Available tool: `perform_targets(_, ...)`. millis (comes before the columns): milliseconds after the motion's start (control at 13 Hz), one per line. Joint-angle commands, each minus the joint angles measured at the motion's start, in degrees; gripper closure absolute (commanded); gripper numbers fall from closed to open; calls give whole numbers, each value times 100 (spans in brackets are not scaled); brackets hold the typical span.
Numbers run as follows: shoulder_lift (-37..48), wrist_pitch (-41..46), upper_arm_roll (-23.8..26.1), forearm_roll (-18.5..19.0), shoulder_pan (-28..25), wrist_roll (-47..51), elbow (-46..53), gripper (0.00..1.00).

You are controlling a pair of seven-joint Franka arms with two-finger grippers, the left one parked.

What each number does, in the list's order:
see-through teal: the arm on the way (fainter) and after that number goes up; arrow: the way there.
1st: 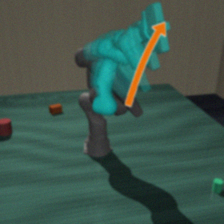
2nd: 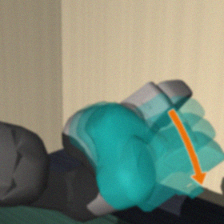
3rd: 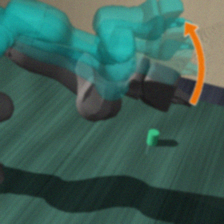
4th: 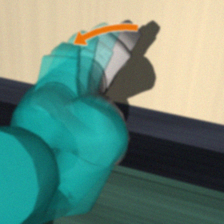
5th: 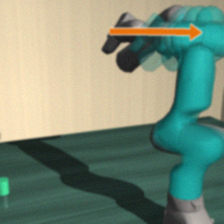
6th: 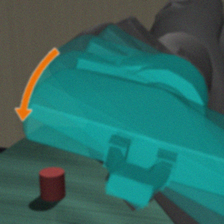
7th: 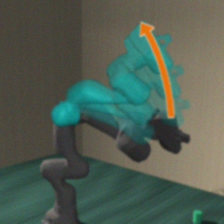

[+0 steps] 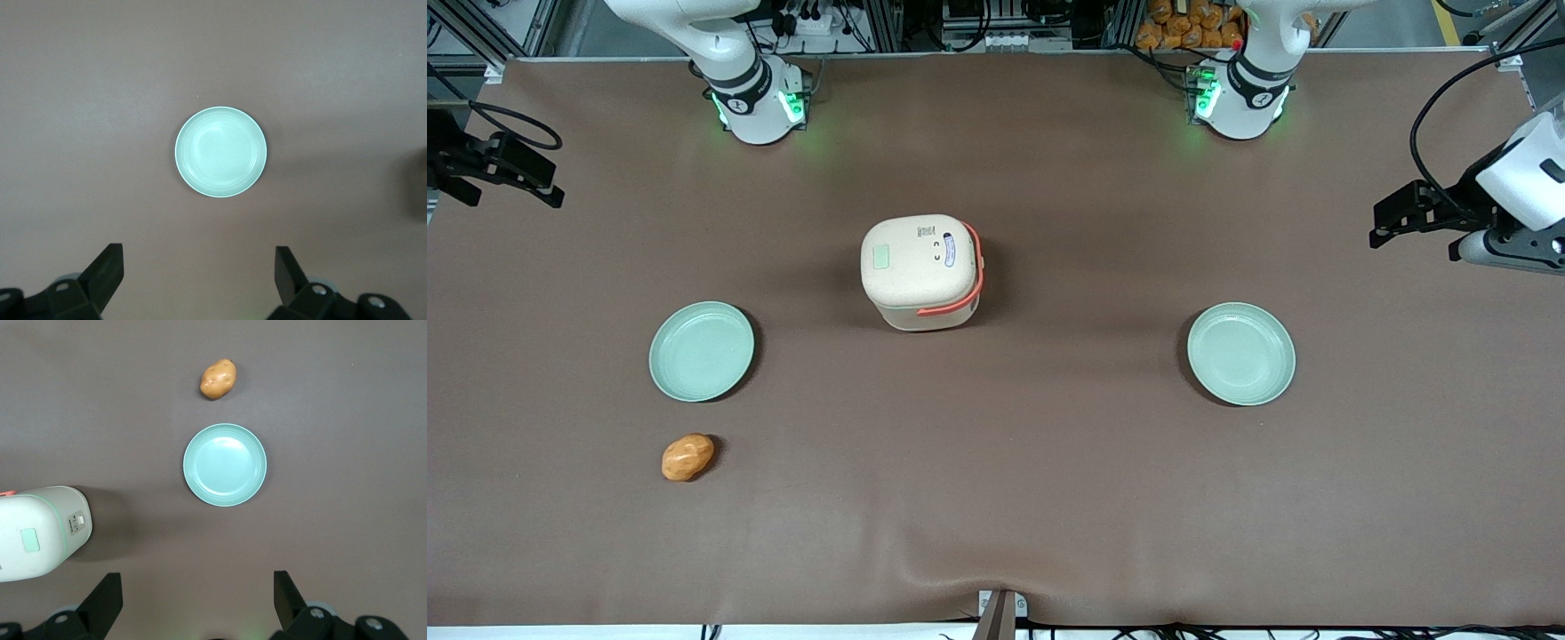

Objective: Press rice cooker button with right arm
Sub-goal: 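Raise the right gripper from its rest pose toward the table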

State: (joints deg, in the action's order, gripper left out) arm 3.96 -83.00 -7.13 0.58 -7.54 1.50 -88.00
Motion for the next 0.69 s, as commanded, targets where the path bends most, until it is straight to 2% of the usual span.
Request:
perform_targets(0, 43, 117, 45, 47, 59, -262, 55, 0)
perform_targets(615, 26, 20, 238, -137, 15, -255, 63, 0)
